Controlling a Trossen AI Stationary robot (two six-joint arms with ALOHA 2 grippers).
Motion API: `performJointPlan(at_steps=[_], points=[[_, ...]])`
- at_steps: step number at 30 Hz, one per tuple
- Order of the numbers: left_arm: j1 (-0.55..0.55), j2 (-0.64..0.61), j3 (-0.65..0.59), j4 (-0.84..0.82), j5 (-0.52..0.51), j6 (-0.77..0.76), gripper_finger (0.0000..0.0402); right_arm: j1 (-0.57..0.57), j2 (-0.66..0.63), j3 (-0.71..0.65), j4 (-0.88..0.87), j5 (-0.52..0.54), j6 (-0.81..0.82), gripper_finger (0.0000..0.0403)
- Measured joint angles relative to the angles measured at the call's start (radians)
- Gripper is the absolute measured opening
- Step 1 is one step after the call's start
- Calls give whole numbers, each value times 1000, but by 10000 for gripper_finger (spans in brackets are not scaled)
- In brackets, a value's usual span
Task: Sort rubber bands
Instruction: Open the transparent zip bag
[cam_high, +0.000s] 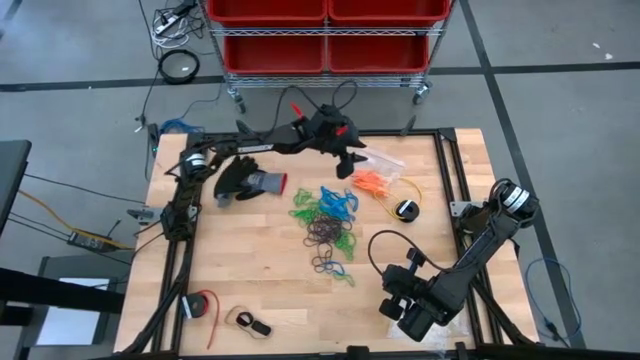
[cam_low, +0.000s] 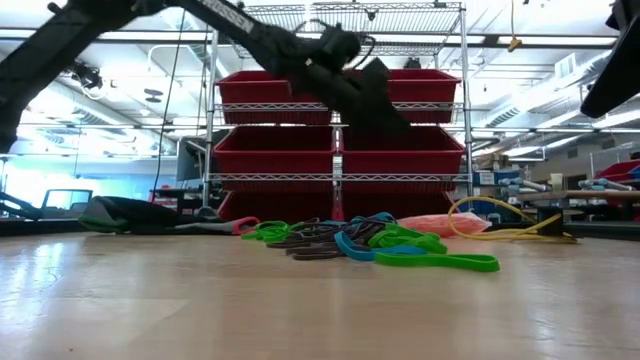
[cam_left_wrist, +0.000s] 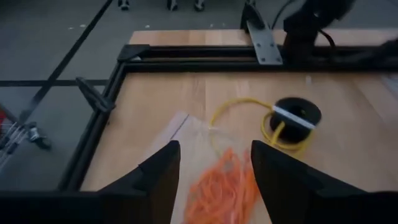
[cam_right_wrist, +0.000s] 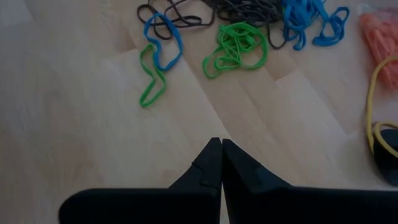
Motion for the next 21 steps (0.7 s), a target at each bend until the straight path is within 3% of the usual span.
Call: performJointPlan(at_steps=[14,17,21], points=[[-87,-380,2,-705,-7,181,202,-76,0,0,-6,27,-151,0],[-137,-441,-6,-824,-51,190,202,-128,0,0,2,34,-237,0],[-207,-561,-94,-846,-171,170,202,-206,0,0,18,33,-362,0]])
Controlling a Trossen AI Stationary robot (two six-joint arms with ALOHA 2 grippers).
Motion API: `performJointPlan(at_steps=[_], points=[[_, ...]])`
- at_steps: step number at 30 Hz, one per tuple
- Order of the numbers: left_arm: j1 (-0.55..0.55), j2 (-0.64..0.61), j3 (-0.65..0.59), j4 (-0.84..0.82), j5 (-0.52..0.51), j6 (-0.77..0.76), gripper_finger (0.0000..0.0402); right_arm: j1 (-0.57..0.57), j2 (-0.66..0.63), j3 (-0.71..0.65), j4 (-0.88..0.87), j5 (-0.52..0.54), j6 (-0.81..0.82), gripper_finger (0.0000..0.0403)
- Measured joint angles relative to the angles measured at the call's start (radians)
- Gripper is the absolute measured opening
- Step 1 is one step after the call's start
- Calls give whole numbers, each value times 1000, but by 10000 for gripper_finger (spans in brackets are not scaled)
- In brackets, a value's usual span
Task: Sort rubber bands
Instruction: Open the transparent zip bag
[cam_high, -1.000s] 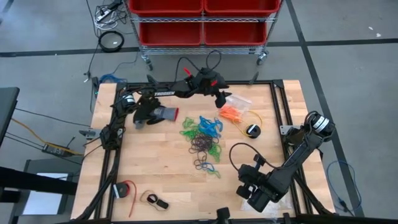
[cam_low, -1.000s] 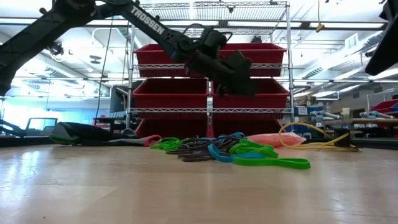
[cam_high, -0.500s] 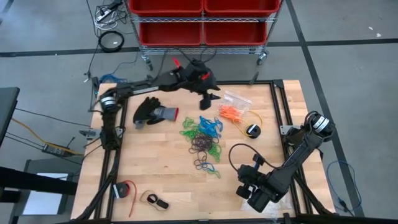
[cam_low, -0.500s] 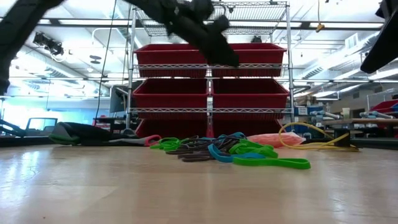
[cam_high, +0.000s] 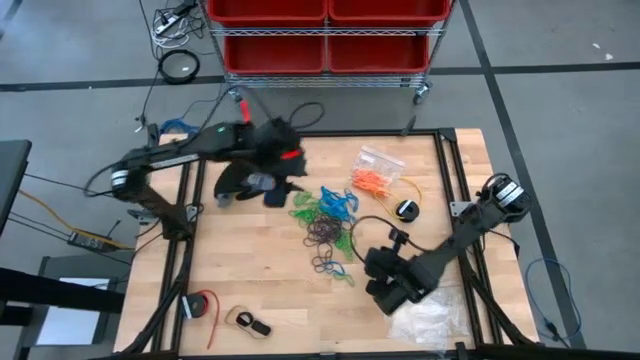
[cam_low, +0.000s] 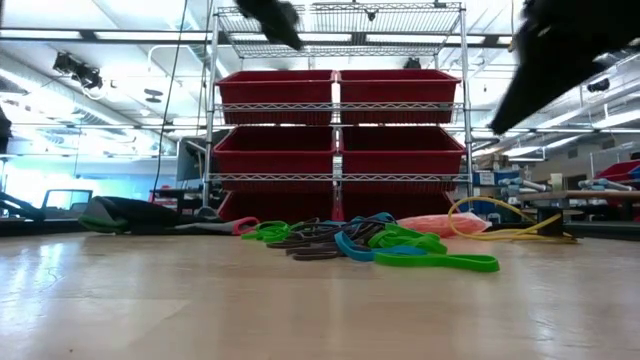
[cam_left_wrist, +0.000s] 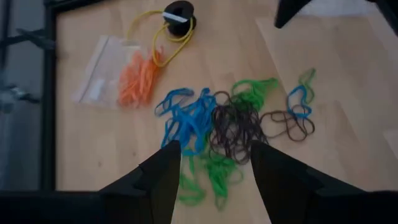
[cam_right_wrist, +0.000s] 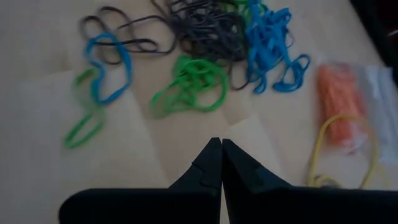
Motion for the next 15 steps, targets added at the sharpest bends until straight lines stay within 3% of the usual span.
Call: performJointPlan(at_steps=[5,12,15], points=[[-35,-196,-198,73,-117,-95,202,-102,0,-23,93,-40,-156,0],[-58,-509,-575,314,-124,-318,202,-221,1,-131,451,-219,-408,0],[-97,-621,-743,452,-124,-410,202,-251,1,-143,511,-273,-454,1]])
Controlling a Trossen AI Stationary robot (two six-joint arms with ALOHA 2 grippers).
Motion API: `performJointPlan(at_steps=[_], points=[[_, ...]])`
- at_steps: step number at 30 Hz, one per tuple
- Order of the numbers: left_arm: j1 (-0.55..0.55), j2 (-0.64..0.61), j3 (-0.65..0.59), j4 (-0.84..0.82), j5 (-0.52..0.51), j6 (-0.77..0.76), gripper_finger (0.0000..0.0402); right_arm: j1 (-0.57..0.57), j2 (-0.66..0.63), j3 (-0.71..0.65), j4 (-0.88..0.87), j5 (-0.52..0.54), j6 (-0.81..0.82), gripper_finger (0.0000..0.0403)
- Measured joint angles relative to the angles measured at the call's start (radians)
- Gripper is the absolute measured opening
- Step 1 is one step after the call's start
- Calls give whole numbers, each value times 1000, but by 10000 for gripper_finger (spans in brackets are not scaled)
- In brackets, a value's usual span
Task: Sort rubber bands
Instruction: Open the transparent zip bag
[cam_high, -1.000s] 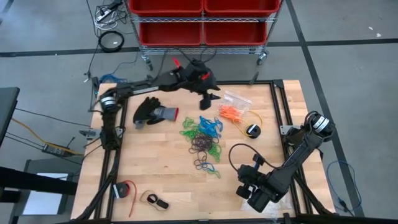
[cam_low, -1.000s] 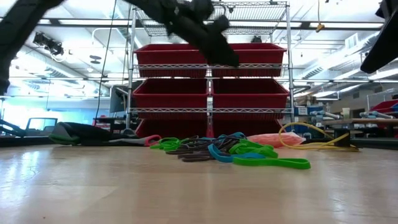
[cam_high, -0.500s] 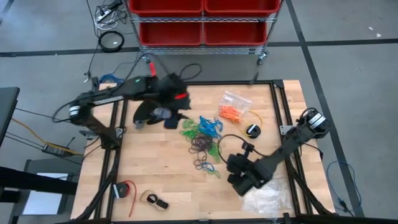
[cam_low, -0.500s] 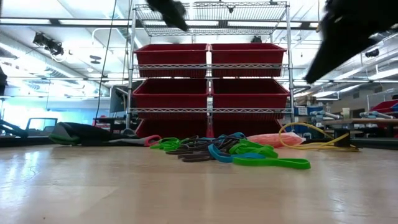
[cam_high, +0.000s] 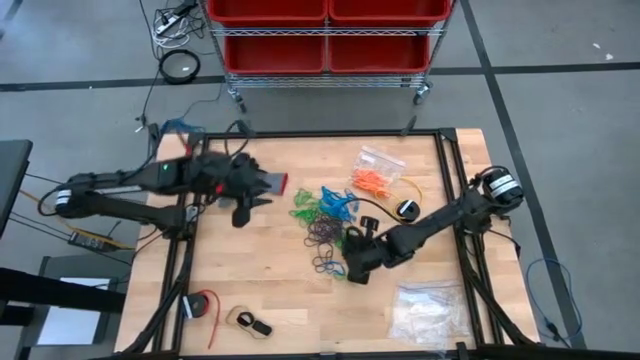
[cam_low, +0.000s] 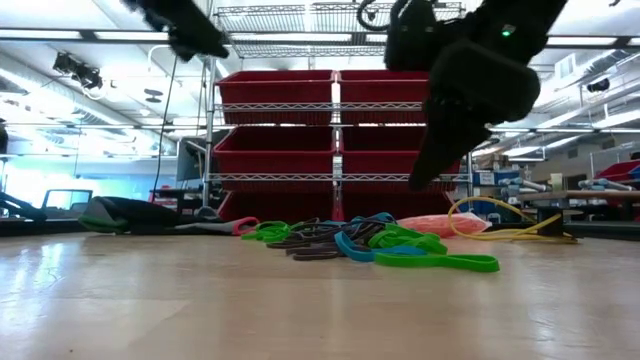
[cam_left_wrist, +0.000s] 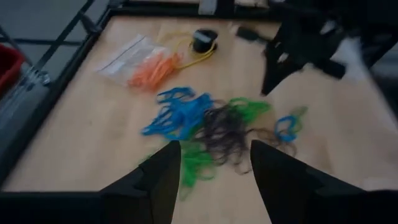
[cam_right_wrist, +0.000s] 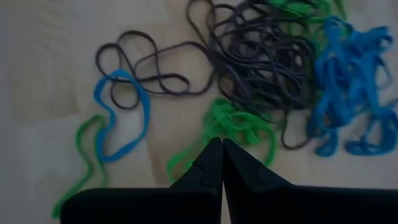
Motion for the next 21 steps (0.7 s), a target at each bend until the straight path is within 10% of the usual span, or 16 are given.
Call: performJointPlan(at_steps=[10,21], points=[[-139,-114,-459,566,-21,-227,202,-41,-11,0,-20,-221,-50,1],[-252,-83,-592,833,-201,-257,202,32,-101,0,-67,-252,5,1]])
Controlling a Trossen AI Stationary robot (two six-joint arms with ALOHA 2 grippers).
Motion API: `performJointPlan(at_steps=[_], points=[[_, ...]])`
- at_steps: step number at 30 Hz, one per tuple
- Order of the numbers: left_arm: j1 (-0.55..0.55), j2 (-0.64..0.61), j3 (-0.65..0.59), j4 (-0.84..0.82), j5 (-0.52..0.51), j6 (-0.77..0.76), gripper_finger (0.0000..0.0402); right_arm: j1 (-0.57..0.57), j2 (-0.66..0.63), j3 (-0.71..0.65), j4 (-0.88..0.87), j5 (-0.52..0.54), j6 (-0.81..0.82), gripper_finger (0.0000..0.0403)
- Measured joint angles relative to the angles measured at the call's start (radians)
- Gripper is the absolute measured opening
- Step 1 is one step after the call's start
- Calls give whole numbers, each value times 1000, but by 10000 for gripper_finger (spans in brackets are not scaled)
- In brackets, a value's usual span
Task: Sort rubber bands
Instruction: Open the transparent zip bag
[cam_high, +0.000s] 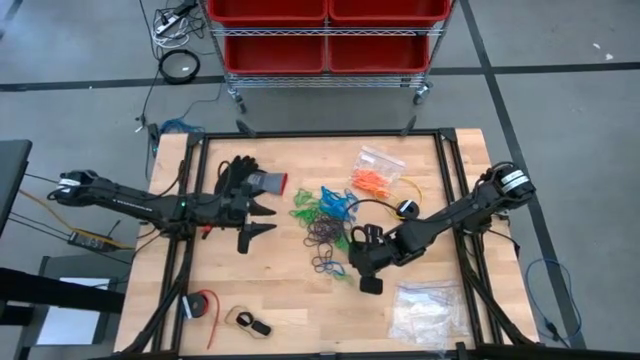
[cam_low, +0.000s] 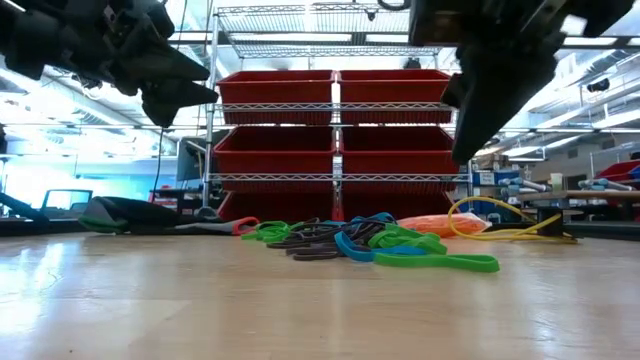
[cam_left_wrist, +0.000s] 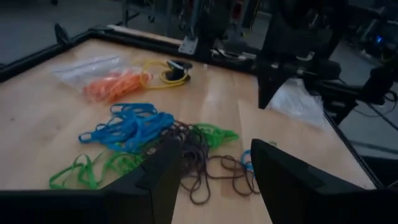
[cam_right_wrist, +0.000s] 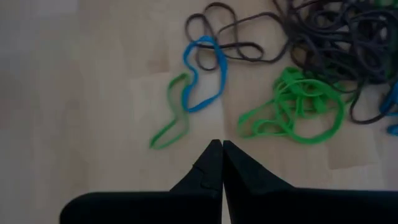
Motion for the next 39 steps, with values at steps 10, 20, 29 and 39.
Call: performJointPlan(at_steps=[10,20,29,39], points=[[-41,101,-8,136,-40,-28,202,92,5,-1,-71,-10,151,1],[-73,234,-7,285,-39,-31,202,217,5,-1,-230,-9,444,16],[-92,287,-7,322,-39,-46,202,385,5,-1,-281,-33,701,65],[-91,287,-7,323,-44,-24,202,586,20,0,-284,-52,1079,84]])
